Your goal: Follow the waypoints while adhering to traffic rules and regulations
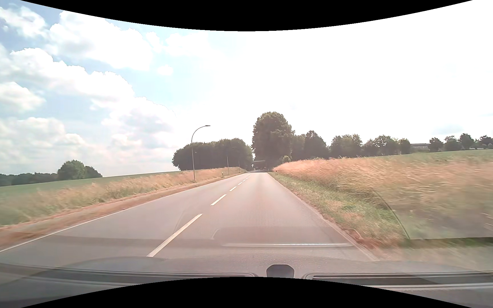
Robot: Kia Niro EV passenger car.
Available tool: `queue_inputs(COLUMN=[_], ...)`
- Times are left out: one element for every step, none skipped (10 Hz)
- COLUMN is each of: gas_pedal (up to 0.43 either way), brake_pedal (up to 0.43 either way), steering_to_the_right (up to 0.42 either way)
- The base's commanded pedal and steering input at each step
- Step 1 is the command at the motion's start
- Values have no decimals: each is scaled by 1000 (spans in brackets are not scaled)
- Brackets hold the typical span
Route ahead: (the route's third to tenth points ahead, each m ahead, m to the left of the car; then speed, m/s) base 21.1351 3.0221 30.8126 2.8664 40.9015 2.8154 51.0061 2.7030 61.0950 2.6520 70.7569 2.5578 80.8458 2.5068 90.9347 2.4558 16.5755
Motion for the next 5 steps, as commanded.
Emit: queue_inputs(gas_pedal=[220, 220, 220, 228, 240], brake_pedal=[0, 0, 0, 0, 0], steering_to_the_right=[-1, -1, -1, -1, -1])
